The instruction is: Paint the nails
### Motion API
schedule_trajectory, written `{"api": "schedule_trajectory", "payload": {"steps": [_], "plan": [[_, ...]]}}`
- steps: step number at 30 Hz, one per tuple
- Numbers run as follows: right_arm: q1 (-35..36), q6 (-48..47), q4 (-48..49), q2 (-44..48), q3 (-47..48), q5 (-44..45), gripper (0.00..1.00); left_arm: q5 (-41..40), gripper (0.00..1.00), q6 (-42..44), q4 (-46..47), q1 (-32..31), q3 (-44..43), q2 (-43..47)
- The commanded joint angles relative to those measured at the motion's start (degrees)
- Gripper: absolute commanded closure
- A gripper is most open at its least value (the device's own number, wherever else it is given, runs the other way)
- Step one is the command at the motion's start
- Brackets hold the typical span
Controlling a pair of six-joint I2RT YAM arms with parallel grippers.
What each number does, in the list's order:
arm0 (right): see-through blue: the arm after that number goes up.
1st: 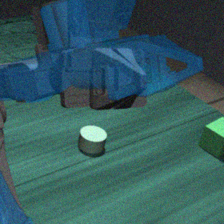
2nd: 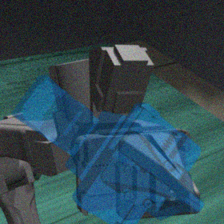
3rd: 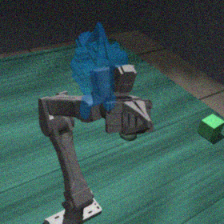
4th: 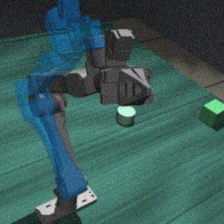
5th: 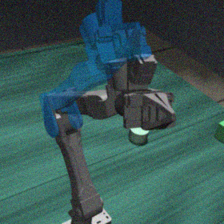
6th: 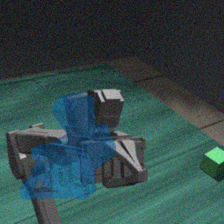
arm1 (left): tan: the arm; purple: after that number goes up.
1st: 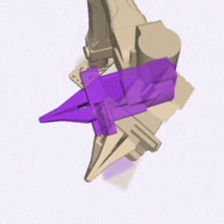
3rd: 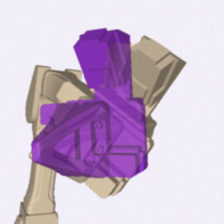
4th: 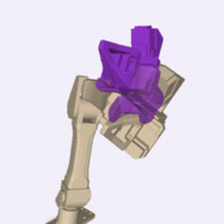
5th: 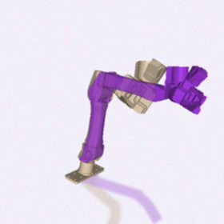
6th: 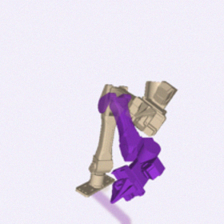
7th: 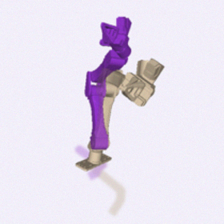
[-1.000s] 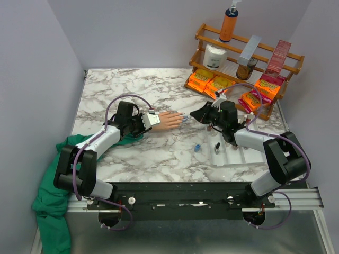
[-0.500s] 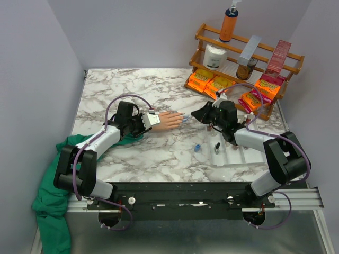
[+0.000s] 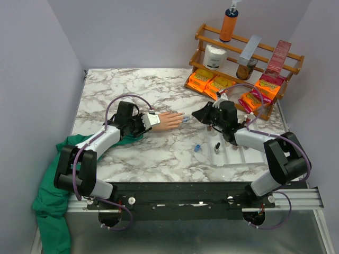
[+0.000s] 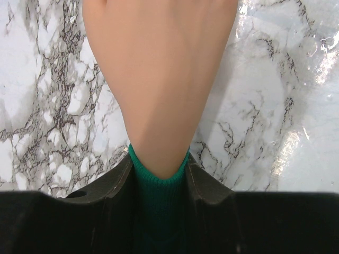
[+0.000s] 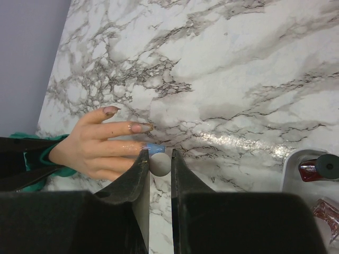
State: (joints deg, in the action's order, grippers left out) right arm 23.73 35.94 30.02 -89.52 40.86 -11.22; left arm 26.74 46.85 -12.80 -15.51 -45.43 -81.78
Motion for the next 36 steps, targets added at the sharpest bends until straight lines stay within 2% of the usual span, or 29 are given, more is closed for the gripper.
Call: {"api": "schedule_trajectory", "payload": {"steps": [1,13,22,36], "plan": [[-0.9,-0.7,-0.8,2.5,-1.2,1.9,0.99,3.2,1.0,-1.9,1.1,0.0,-1.6,0.2],[-2.2,-2.4,4.0,5.7,-3.6,-2.9,0.99,3.2,1.0,-1.8,1.3,0.0,-1.6,0.0],[0.6,-2.7,7.0,4.1,-1.4,-5.4,0.99,3.3,1.0,-2.1,1.3,0.0,-1.9,-0.3],[1.5,-2.3,3.4,0.7,1.3,-4.3,0.99,3.4,1.0,-1.9,1.3,0.0,-1.9,-0.5]]}}
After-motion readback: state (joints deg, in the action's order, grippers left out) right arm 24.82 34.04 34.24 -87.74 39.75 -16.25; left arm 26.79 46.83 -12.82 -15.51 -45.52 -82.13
